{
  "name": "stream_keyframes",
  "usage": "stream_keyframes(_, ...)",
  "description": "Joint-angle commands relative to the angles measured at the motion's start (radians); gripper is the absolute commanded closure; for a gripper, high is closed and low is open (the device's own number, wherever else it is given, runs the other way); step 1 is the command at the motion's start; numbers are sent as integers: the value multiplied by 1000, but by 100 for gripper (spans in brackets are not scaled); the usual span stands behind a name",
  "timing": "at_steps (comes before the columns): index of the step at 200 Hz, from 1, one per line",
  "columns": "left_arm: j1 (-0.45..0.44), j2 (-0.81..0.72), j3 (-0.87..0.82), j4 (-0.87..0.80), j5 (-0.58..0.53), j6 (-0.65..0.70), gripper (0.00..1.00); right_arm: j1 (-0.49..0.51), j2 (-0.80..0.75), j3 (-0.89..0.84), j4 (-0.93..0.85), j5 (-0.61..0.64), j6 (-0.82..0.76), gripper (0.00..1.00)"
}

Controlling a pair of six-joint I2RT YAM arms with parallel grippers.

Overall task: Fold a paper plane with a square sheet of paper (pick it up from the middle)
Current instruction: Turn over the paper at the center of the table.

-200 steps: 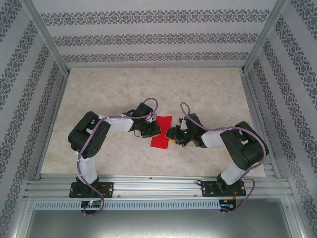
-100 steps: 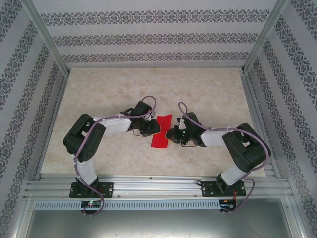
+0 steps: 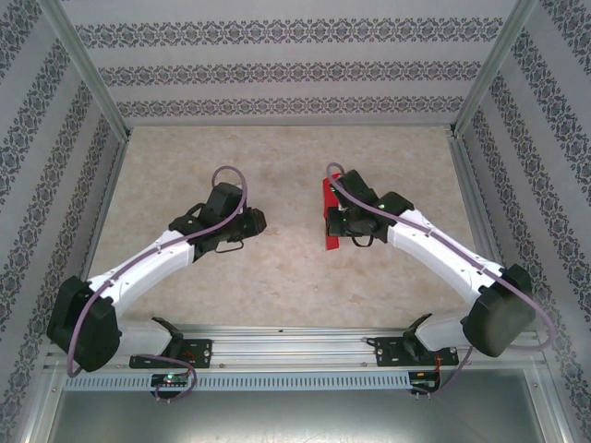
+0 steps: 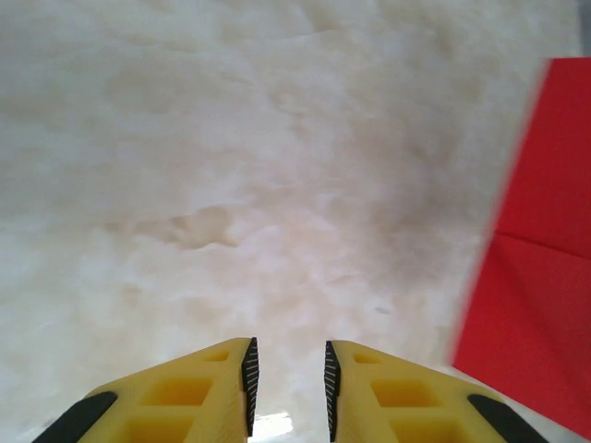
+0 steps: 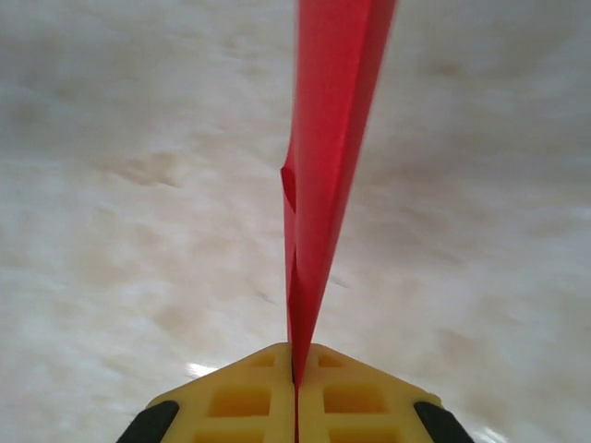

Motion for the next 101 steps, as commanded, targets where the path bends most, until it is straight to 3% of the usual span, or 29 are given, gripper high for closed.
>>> stream_keyframes(1, 26, -77, -47, -82, -173, -42, 71, 72, 90, 123, -412, 389, -26, 94)
stream_keyframes(59, 104, -332, -175, -179, -375, -169, 68, 176, 366, 278, -455, 379, 21, 93)
stream_keyframes(101, 113, -441, -228, -195, -395, -178, 63, 228, 611, 451, -416, 219, 24, 88)
